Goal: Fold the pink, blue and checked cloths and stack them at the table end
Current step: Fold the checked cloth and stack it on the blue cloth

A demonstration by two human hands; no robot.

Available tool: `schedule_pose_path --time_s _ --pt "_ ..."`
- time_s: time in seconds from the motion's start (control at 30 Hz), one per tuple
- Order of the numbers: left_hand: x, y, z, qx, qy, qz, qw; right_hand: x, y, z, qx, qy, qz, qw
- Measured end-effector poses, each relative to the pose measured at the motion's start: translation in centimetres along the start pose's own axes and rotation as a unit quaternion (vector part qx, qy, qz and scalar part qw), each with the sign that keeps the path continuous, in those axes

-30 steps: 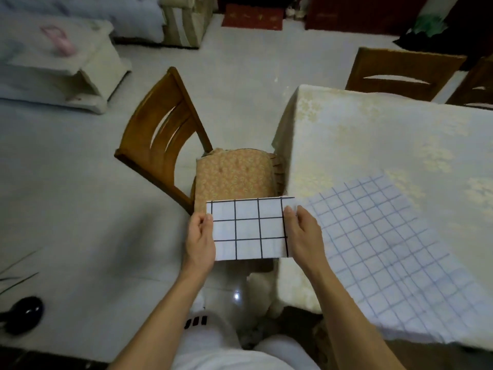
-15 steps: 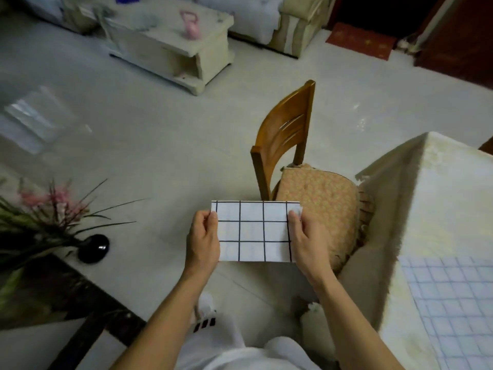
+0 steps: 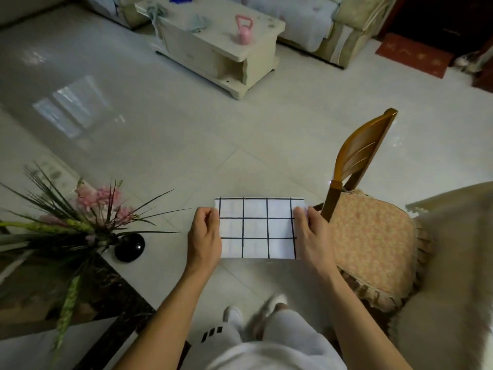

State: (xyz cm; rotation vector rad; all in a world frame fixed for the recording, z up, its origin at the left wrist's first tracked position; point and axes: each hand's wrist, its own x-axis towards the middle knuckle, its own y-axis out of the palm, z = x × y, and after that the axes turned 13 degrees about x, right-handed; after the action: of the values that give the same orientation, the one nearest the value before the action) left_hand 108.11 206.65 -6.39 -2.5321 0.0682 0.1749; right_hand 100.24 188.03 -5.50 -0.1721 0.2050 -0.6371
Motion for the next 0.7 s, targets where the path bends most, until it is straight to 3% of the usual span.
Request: schedule_pose_path --time_s 0.33,0.7 --pt "11.3 1.1 -1.8 0.016 0.001 -0.001 1.0 10.3 5.1 1.7 -0.007 -0.012 -0.003 1.0" --pt "28.4 6.9 -9.8 0.031 0.033 0.022 0.999 27.8 7.2 5.6 0.02 -0.009 -0.032 0.999"
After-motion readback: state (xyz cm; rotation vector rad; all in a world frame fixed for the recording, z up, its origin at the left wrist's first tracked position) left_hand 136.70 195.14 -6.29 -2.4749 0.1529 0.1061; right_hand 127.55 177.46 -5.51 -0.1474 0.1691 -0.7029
